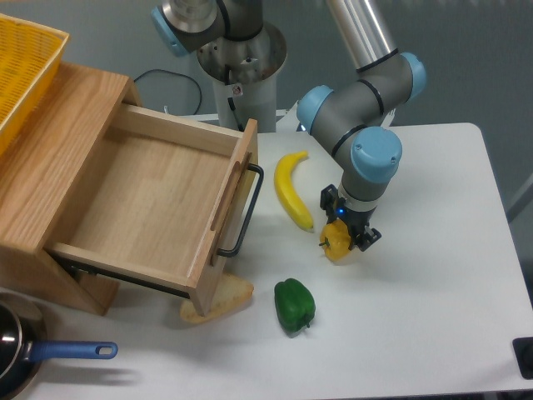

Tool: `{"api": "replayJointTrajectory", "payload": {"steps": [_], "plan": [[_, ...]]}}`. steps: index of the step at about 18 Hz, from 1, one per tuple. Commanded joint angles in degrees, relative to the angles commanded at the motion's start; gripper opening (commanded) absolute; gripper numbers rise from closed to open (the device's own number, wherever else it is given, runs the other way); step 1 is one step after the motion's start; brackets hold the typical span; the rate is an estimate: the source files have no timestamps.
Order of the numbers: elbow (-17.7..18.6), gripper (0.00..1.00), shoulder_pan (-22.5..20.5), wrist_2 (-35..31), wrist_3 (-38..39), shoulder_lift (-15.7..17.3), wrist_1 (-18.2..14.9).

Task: Pick up the yellow pepper
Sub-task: 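Lift the yellow bell pepper up off the table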

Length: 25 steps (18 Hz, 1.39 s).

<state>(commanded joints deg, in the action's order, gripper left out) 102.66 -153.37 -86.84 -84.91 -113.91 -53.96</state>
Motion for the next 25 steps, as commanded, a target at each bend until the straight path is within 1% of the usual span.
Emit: {"api": "replayJointTrajectory", "payload": {"steps": [4, 5, 6, 8, 12, 14, 16, 19, 21, 23, 25], "plan": [[-2.81, 0.29, 0.09, -0.44, 0.45, 0.44, -0.79], [-3.34, 0.29, 0.0, -0.44, 0.71, 0.79, -1.75], [-4.21, 0.29, -0.09, -0.44, 0.8, 1.23, -3.24], [-6.84, 0.29, -0.26, -0.44, 0.71, 1.58, -7.36], [-13.96, 0.29, -0.35, -0.44, 0.8, 2.02, -17.64], [-16.08, 0.29, -0.44, -0.44, 0.8, 1.94, -20.64], [-17.4, 0.3, -0.61, -0.7, 0.71, 2.02, -21.71], [-19.59, 0.3, -0.79, -4.29, 0.53, 1.67, -21.8], [-21.18, 0.3, -0.79, -4.92, 0.53, 1.32, -21.8], [-23.28, 0.31, -0.79, -6.15, 0.53, 0.36, -21.88], [-24.52, 0.32, -0.79, -6.68, 0.45, -0.35, -22.23]]}}
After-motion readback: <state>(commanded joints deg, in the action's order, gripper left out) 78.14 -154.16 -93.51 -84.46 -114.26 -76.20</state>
